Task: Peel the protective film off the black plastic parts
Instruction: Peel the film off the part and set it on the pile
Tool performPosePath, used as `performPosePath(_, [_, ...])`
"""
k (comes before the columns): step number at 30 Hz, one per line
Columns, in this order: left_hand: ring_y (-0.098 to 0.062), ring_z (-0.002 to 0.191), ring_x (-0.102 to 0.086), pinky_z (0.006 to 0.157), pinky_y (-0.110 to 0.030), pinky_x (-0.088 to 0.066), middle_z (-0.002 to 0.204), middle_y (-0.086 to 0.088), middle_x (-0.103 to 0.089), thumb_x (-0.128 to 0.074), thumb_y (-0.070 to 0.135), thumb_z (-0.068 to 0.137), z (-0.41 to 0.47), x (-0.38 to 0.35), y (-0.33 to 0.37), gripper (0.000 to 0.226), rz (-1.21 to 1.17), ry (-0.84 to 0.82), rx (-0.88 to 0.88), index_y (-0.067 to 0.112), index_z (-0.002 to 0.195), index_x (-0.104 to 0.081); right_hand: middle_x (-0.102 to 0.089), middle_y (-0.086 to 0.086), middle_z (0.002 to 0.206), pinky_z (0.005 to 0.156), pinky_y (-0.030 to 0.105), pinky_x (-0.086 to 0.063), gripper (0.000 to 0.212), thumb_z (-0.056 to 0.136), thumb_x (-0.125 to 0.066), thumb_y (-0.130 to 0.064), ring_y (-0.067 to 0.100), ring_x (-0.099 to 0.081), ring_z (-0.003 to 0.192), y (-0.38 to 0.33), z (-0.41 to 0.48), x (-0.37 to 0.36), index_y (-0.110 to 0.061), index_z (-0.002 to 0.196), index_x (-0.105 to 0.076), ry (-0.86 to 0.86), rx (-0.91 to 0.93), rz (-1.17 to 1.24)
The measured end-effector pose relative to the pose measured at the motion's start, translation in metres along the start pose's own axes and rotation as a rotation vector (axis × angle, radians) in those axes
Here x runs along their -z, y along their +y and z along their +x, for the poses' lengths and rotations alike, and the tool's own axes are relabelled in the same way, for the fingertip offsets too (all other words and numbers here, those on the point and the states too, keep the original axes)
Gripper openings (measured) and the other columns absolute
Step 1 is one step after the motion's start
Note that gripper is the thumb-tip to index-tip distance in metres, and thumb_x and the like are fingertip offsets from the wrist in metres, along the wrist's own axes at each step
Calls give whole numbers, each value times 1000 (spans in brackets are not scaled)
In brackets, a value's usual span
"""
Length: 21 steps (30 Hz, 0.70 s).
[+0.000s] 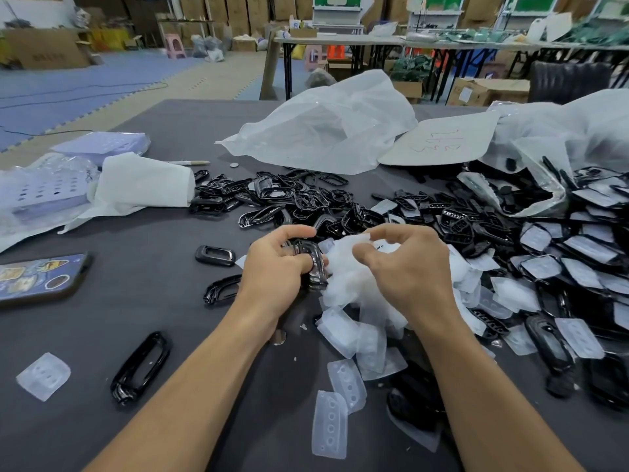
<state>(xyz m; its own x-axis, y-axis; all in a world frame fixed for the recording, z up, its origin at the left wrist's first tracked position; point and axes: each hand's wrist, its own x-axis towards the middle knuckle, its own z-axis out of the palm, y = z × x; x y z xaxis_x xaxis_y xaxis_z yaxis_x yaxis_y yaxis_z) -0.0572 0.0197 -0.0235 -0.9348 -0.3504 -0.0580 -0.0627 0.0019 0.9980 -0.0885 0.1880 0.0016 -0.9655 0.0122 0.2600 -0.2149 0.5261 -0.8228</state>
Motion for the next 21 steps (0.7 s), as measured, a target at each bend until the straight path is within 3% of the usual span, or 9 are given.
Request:
performPosePath(2, [-28,72,-77,66,-42,-63,81,-15,-79,-57,-5,71,-5,-1,3,56,-12,-146,6,27,114,-73,-76,0,72,103,27,-46,24,82,-80,-30,2,-59,85,-1,-1,-2,-40,64,-69,-33,33,-62])
performPosePath(3, [-29,70,-76,61,-36,-61,81,-17,-78,-56,-6,71,-7,-3,3,59,-11,-206,14,25,119,-73,-77,-2,74,108,35,-44,23,84,-78,-28,5,-62,85,-1,-1,-3,-39,65,-71,-53,40,-75])
performPosePath(5, [-29,70,-77,62,-30,-60,82,-17,-79,-55,-14,78,-9,-8,2,57,13,-245,15,17,122,-72,-78,-11,80,104,26,-46,18,85,-75,-21,4,-66,89,0,0,-5,-34,74,-79,-83,45,-56])
performPosePath(7, [-28,72,-77,64,-29,-60,83,-16,-79,-54,-18,82,-9,-12,2,51,26,-222,5,14,116,-75,-77,-15,79,83,5,-45,18,84,-74,-17,1,-66,86,1,0,-5,-33,79,-82,-81,67,-66])
performPosePath(8, [-27,72,-77,64,-30,-61,83,-16,-79,-54,-18,82,-10,-13,1,49,23,-204,2,14,111,-76,-76,-16,78,77,3,-44,17,84,-75,-18,-2,-65,84,2,0,-5,-33,80,-82,-79,89,-77])
performPosePath(12, [-28,79,-77,66,-38,-63,82,-14,-80,-55,-19,80,-8,-13,0,41,-17,-114,17,11,96,-77,-77,-15,82,99,32,-51,16,84,-74,-16,8,-69,89,3,-1,-3,-30,81,-82,-92,138,-142])
performPosePath(15, [-28,71,-78,52,-32,-59,83,-18,-79,-54,-17,84,-5,-6,3,37,-180,-45,81,8,103,-72,-78,-12,98,118,30,-26,23,83,-71,-10,10,-64,106,3,-3,0,-29,93,-81,-49,168,-295])
performPosePath(18, [-29,73,-78,51,-33,-59,86,-19,-79,-53,-16,85,-4,-1,6,39,-252,-58,120,9,108,-73,-71,-16,106,112,27,-29,32,84,-74,-14,9,-54,115,-1,-7,0,-29,113,-77,-10,239,-243])
performPosePath(21, [-22,66,-73,56,-31,-60,74,-9,-77,-56,-16,86,-6,-4,4,43,-140,-82,-7,18,96,-80,-73,-21,90,91,28,-50,17,88,-74,-36,2,-62,86,-10,-13,-9,-33,105,-79,-24,272,-81])
